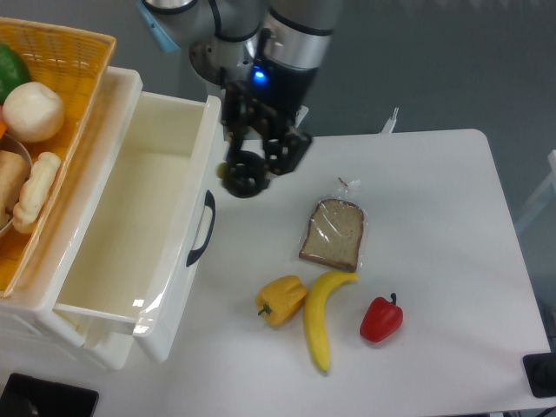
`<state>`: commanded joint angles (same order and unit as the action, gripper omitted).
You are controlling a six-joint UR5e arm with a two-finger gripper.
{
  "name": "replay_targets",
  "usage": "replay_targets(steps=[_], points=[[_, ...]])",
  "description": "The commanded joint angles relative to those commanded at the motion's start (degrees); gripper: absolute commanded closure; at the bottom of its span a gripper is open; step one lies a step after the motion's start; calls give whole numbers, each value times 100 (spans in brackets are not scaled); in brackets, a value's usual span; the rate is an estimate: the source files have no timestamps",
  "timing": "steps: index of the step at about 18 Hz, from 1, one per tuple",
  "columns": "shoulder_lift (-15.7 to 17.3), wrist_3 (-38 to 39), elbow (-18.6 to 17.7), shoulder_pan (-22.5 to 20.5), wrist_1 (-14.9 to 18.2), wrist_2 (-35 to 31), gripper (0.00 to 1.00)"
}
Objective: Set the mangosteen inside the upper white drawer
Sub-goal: 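Carry the held mangosteen over the open white drawer, then lower the mangosteen into the drawer and open the gripper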
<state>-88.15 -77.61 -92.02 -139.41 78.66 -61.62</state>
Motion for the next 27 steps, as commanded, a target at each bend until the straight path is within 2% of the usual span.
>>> replay_targets(steps=[5, 10, 18, 22, 24, 25, 27], points=[[-105, 0, -18, 361, 0, 53, 97], [-386, -70, -18, 668, -17, 27, 97], [-790, -413, -9, 862, -26, -78, 93], [-844, -404, 0, 1029, -44, -158, 92], [-844, -404, 0, 1038, -44, -158, 77], [-879, -404, 0, 1038, -53, -166, 75], [-949, -413, 35, 1047, -79, -167, 63]])
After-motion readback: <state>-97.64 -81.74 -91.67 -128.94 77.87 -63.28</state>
